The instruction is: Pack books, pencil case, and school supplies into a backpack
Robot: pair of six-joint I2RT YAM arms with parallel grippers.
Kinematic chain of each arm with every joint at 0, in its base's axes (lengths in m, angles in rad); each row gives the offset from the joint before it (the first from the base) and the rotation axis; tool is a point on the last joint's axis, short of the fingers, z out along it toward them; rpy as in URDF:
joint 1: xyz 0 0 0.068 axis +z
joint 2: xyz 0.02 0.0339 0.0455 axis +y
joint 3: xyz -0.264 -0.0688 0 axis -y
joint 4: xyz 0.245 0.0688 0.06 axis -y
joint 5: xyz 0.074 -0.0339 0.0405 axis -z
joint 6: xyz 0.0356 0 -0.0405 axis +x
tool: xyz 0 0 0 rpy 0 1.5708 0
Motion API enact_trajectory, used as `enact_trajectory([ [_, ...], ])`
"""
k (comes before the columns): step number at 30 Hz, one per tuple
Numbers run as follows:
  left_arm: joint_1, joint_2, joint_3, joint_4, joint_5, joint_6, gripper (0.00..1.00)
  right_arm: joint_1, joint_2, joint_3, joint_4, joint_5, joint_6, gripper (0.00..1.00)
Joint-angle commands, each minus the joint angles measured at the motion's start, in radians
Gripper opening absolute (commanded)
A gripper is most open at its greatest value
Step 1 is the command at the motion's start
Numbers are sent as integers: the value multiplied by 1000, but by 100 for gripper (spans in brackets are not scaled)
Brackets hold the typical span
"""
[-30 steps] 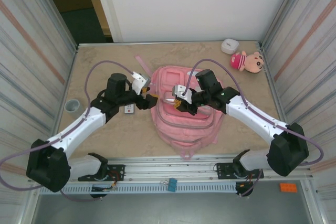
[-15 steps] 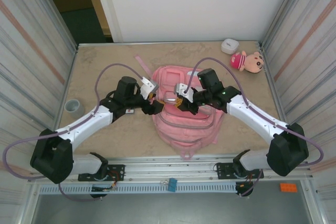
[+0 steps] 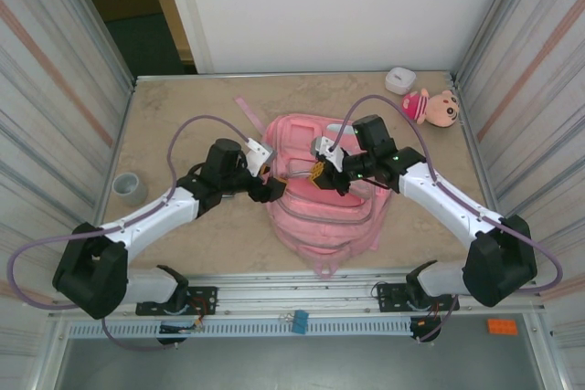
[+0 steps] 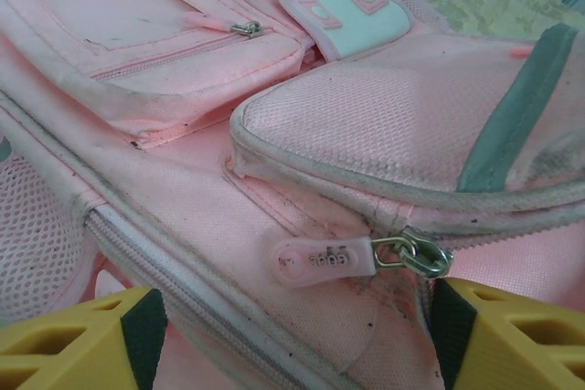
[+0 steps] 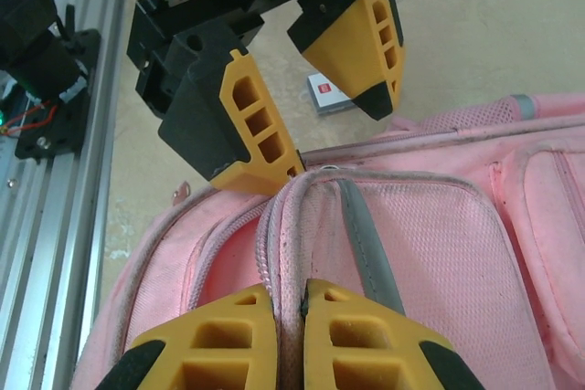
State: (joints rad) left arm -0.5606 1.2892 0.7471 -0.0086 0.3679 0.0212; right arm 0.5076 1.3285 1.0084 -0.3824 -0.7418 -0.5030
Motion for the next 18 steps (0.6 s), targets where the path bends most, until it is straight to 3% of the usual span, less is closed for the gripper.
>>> enact_trajectory([
  [1,18,4,-60,-105,-132,4,77,-27,-70,87,67,-72,32,0],
  [10,18,-137,-47,24,25,-23,78,25,-11,98,-25,68,-51,1],
  [14,29,-159,-3,-49,-103,-68,80,55,23,106,-43,130,-57,5],
  [18,125,-132,32,-159,-159,-199,80,69,38,108,-41,132,-55,5],
])
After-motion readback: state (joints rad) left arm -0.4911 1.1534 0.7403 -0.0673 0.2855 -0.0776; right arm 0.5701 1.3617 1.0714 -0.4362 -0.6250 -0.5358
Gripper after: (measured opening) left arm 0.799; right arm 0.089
